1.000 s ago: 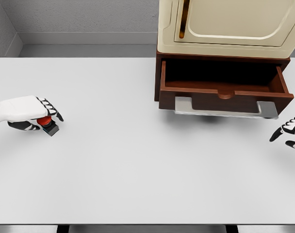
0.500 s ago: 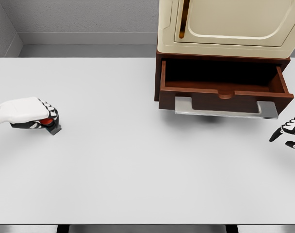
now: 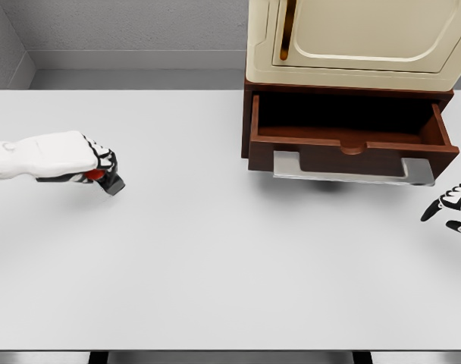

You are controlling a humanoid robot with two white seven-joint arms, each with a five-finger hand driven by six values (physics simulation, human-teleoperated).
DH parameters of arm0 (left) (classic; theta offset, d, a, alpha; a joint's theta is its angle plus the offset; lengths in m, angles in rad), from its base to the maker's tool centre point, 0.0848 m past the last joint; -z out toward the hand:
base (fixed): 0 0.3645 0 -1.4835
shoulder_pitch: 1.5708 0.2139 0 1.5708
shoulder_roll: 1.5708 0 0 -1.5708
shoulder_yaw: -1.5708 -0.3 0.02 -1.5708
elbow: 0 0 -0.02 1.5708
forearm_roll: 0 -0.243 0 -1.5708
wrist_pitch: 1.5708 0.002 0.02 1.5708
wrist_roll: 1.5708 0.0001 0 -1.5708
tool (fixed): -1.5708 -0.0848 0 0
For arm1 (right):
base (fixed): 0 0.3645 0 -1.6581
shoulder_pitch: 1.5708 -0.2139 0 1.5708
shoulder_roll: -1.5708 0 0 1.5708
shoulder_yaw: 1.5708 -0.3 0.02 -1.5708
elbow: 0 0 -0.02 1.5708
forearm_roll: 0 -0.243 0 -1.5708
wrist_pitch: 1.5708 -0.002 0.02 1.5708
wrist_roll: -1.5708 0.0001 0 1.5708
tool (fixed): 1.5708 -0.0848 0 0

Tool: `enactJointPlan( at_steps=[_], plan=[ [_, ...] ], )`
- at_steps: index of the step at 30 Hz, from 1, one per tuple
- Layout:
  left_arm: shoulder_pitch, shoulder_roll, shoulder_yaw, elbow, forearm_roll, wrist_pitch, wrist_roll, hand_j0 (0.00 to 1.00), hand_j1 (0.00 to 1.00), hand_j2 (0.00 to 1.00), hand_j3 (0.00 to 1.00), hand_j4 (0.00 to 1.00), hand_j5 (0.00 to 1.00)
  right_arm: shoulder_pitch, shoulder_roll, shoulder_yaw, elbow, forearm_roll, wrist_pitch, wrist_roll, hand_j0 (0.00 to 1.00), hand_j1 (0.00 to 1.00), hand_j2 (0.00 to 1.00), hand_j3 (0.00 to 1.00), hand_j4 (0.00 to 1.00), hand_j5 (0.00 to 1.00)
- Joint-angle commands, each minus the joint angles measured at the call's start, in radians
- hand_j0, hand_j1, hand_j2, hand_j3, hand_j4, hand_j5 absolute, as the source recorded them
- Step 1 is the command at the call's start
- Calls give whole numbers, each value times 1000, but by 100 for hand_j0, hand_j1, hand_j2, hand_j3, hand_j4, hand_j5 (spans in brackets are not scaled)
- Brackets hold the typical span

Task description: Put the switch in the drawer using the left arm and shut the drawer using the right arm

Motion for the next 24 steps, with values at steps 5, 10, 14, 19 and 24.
enactJointPlan(
  at_steps=[5,10,14,19,24],
  plan=[
    [-29,-85,0,-52,31,1,-1,33,33,33,33,33,33,0,-1,0,0,-7,3,0,56,56,56,56,56,56],
    [-58,-110,2,-83,82,1,-1,32,32,32,32,32,32,0,-1,0,0,-7,3,0,56,56,56,56,56,56],
    [-80,-156,2,-111,113,1,-1,25,25,25,25,25,25,0,0,0,0,-7,3,0,56,56,56,56,56,56],
    [-104,-220,2,-120,139,1,-3,26,26,26,26,26,26,0,0,0,0,-7,3,0,56,56,56,56,56,56],
    [-153,-302,0,-117,139,1,-11,26,26,26,26,26,26,0,0,0,0,-7,3,0,56,56,56,56,56,56]
  ],
)
